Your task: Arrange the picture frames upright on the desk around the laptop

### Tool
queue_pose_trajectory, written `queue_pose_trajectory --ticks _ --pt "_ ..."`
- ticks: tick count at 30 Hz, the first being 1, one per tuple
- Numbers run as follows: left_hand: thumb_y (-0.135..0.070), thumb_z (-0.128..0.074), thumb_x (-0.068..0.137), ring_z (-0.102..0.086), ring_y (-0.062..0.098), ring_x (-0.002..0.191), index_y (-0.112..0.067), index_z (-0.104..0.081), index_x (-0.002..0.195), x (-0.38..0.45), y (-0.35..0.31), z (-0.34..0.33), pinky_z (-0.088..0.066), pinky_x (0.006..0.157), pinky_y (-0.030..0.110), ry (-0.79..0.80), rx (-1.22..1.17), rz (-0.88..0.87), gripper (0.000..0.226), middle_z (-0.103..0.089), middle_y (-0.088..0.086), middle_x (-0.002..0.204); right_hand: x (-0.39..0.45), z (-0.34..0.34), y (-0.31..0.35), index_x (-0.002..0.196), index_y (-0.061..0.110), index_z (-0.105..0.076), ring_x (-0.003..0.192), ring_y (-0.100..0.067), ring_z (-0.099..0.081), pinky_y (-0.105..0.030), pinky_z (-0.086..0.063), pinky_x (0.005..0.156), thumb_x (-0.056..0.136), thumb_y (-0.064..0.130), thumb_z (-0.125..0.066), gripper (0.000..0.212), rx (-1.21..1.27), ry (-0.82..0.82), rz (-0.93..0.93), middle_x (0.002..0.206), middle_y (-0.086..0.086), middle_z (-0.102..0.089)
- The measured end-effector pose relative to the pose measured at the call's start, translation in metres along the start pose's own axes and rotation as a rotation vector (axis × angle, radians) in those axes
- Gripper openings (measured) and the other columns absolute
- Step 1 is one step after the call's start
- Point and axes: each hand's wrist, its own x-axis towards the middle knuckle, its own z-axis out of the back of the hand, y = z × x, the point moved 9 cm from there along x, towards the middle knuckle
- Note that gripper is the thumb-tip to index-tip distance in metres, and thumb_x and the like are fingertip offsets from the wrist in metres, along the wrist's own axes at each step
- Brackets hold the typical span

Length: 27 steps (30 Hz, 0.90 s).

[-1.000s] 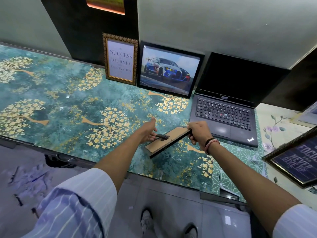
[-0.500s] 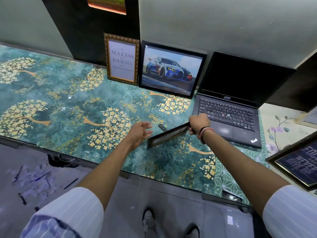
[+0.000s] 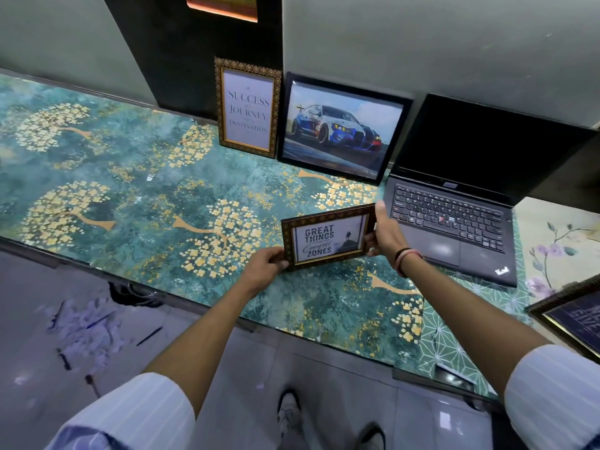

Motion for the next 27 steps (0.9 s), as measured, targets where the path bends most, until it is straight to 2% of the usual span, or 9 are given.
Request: queue_pose_trajectory --ticks 3,6,10,15,19,21,23,25,27 --pt "-0.008 -0.066 0.092 -0.068 0.027 0.114 -0.011 -0.072 0.123 -0.001 0.003 0.002 -0.052 0.104 0.050 -0.050 -0.013 0.015 0.032 -0.076 0.007 0.117 -0.006 -0.004 -0.010 0.108 0.011 -0.066 0.089 -0.027 -0.065 -0.044 -0.058 0.076 0.094 0.072 -0.019 0.078 -0.073 0.050 0.067 0.094 -0.009 -0.068" --pt "-0.006 -0.064 0.094 -0.066 0.029 0.115 -0.008 -0.070 0.125 -0.001 0.003 0.002 -0.051 0.103 0.048 -0.081 -0.025 0.018 0.031 -0.074 0.009 0.118 -0.002 -0.008 -0.020 0.110 0.004 -0.059 0.107 -0.036 -0.061 -0.051 -0.050 0.095 0.100 0.059 -0.021 0.067 -0.122 0.048 0.132 0.112 -0.017 -0.066" --pt "-0.010 -0.062 0.094 -0.067 0.026 0.114 -0.010 -0.069 0.124 -0.001 0.005 0.003 -0.051 0.102 0.047 -0.091 -0.026 0.025 0.031 -0.074 0.007 0.119 -0.009 -0.010 -0.016 0.119 0.001 -0.053 0.102 -0.026 -0.054 -0.037 -0.042 0.086 0.107 0.043 -0.024 0.053 -0.165 0.053 0.171 0.120 -0.018 -0.060" --pt "0.004 -0.059 0.089 -0.065 0.024 0.103 -0.010 -0.065 0.125 -0.009 0.006 0.000 -0.053 0.096 0.045 -0.089 -0.034 0.076 0.039 -0.070 0.007 0.111 -0.013 -0.002 -0.028 0.126 0.010 -0.057 0.108 -0.018 -0.051 -0.039 -0.042 0.097 0.105 0.049 -0.029 0.052 -0.170 0.050 0.139 0.114 0.000 -0.055" --pt "0.002 -0.056 0.089 -0.062 0.026 0.100 -0.006 -0.061 0.130 -0.033 0.014 0.002 -0.053 0.088 0.042 -0.299 -0.041 0.138 0.041 -0.064 0.010 0.111 -0.033 0.019 -0.058 0.114 0.007 -0.059 0.102 -0.033 -0.062 -0.051 -0.058 0.085 0.101 0.056 -0.033 0.057 -0.045 -0.016 0.036 0.105 -0.009 -0.059" --pt "0.002 -0.054 0.086 -0.062 0.028 0.091 -0.007 -0.064 0.124 -0.054 0.016 -0.001 -0.051 0.078 0.038 -0.406 -0.069 0.192 0.040 -0.066 0.014 0.109 -0.056 0.035 -0.067 0.108 -0.002 -0.060 0.097 -0.039 -0.064 -0.052 -0.059 0.078 0.101 0.056 -0.034 0.063 -0.039 -0.045 0.049 0.099 -0.020 -0.062" --pt "0.000 -0.054 0.084 -0.065 0.033 0.091 -0.006 -0.066 0.120 -0.078 0.009 -0.012 -0.053 0.078 0.038 -0.455 -0.120 0.218 0.038 -0.069 0.015 0.105 -0.082 0.053 -0.076 0.110 -0.010 -0.056 0.091 -0.043 -0.062 -0.055 -0.056 0.078 0.100 0.060 -0.035 0.073 -0.019 -0.050 0.064 0.098 -0.029 -0.060" --pt "-0.008 -0.059 0.083 -0.067 0.032 0.092 -0.005 -0.069 0.117 -0.102 0.000 -0.034 -0.058 0.083 0.045 -0.412 -0.147 0.200 0.035 -0.070 0.013 0.099 -0.107 0.076 -0.091 0.110 -0.005 -0.058 0.098 -0.045 -0.062 -0.061 -0.053 0.087 0.090 0.075 -0.035 0.085 -0.001 -0.046 0.079 0.107 -0.029 -0.062" --pt "-0.018 -0.064 0.081 -0.066 0.031 0.089 -0.007 -0.068 0.113 -0.125 -0.020 -0.063 -0.059 0.077 0.044 -0.324 -0.172 0.130 0.034 -0.068 0.010 0.094 -0.127 0.101 -0.103 0.112 0.006 -0.065 0.102 -0.036 -0.065 -0.055 -0.057 0.085 0.089 0.075 -0.037 0.078 0.033 -0.036 0.084 0.110 -0.016 -0.067"
